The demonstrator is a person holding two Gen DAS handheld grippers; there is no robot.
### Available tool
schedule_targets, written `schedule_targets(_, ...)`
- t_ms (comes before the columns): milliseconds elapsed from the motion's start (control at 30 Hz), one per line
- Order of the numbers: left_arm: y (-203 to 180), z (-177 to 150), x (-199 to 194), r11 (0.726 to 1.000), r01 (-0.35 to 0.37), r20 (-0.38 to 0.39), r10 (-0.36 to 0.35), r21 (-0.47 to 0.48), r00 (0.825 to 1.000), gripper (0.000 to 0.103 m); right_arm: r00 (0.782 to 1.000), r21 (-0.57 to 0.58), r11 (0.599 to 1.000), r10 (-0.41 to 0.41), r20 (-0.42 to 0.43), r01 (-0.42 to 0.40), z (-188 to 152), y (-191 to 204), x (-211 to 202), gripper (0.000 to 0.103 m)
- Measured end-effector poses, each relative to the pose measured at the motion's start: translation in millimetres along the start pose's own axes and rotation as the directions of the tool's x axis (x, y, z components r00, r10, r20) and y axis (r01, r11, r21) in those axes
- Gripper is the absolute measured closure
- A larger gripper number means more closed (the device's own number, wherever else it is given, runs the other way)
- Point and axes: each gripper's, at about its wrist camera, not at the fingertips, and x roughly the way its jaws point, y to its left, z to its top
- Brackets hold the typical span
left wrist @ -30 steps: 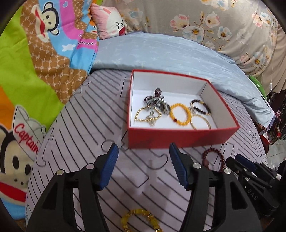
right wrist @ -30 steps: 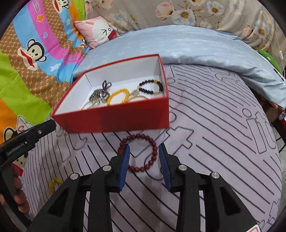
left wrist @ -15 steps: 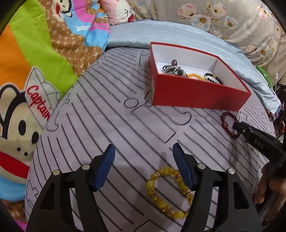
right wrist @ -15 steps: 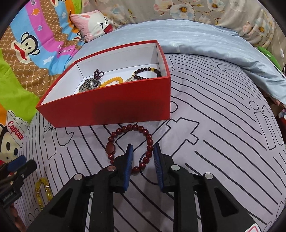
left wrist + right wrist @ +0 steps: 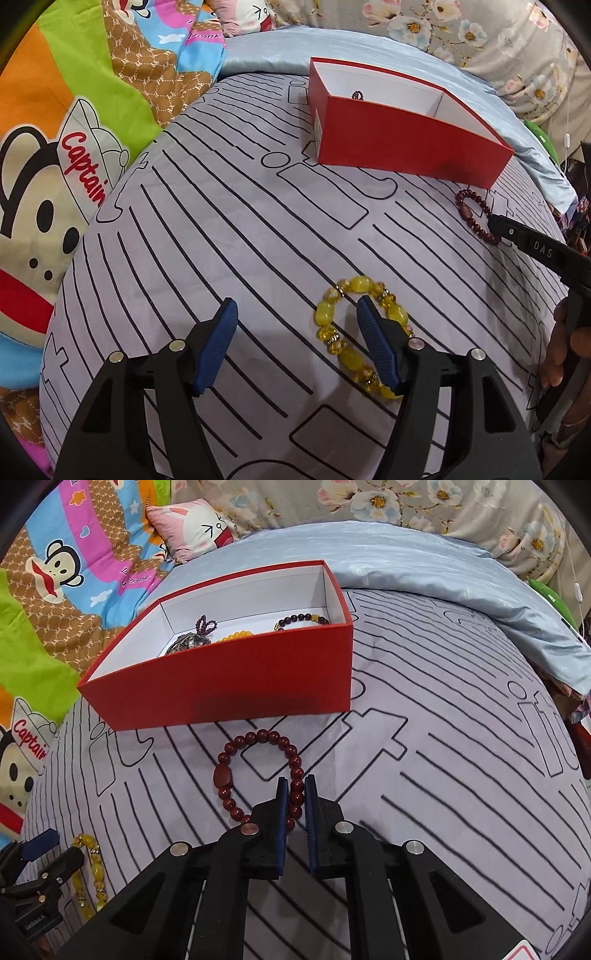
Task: Organize jewelry
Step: 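Grasp the dark red bead bracelet with the right tool while the left grasps the yellow glass bead bracelet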
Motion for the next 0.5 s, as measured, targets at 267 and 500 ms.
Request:
schedule_targets(267,-7,-1,-1,0.999,-0.020,0.030,0.019,0.024,0.999,0.072,0.999,0.006,1.000,0.023,-0.028,-0.023,-20,8,-15,0.095)
schedule_targets(500,-12,3,2,1.000,0.022,0.017,-0.023,0.018,1.000,0.094,0.996,0.028,0.997,0.074,-0.056,-0.072,-35,16,-29,0.095)
